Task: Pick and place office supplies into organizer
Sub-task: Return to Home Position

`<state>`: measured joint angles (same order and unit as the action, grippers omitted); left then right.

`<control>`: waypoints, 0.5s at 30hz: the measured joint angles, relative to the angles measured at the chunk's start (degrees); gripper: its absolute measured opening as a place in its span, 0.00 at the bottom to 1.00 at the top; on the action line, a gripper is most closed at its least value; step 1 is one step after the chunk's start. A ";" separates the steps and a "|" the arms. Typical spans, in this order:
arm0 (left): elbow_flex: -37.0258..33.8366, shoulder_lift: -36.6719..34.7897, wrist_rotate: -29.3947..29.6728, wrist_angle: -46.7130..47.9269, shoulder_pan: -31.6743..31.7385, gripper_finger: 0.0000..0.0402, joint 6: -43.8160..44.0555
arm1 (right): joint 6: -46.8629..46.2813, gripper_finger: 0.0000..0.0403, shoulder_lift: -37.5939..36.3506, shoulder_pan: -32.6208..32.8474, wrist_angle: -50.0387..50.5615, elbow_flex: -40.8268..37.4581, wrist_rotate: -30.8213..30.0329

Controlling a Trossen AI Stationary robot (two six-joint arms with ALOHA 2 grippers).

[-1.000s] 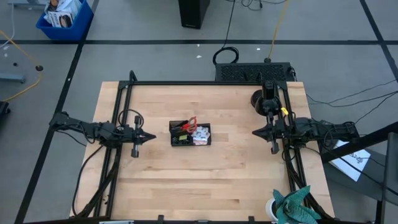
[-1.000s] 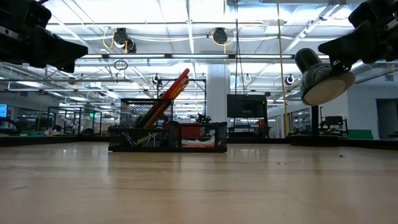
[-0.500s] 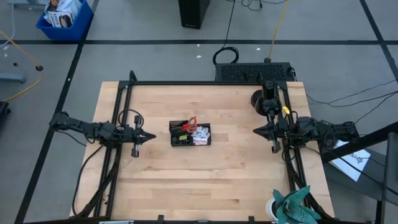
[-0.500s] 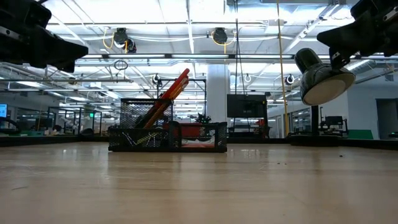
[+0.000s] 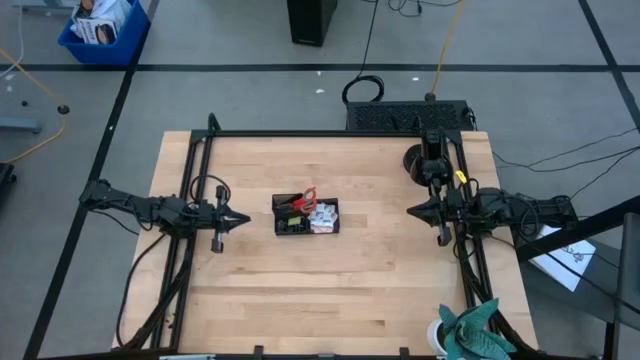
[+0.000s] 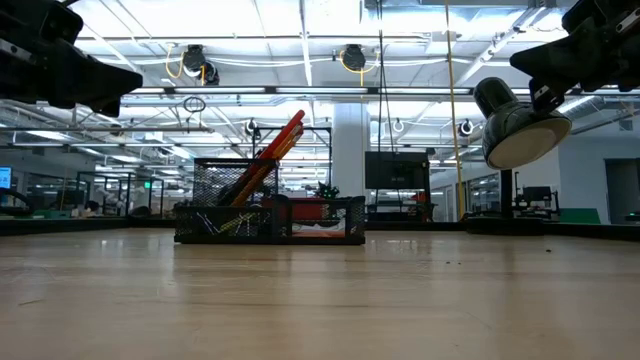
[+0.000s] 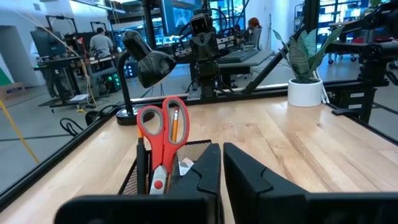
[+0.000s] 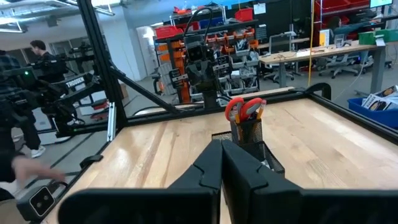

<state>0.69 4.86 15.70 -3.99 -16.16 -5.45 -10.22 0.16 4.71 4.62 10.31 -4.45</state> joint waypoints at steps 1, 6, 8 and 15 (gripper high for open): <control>0.00 0.00 0.00 -0.02 0.00 0.07 0.00 | -0.02 0.00 0.00 0.00 -0.02 0.00 0.00; 0.00 0.00 -0.02 -0.25 0.00 0.09 0.00 | -0.02 0.00 0.00 0.00 0.00 0.00 0.02; 0.00 0.00 -0.02 -0.26 0.00 0.09 0.00 | -0.02 0.00 0.00 0.00 0.00 0.00 0.02; 0.00 0.00 -0.02 -0.32 0.00 0.09 -0.01 | -0.02 0.00 0.00 0.00 0.00 0.00 0.02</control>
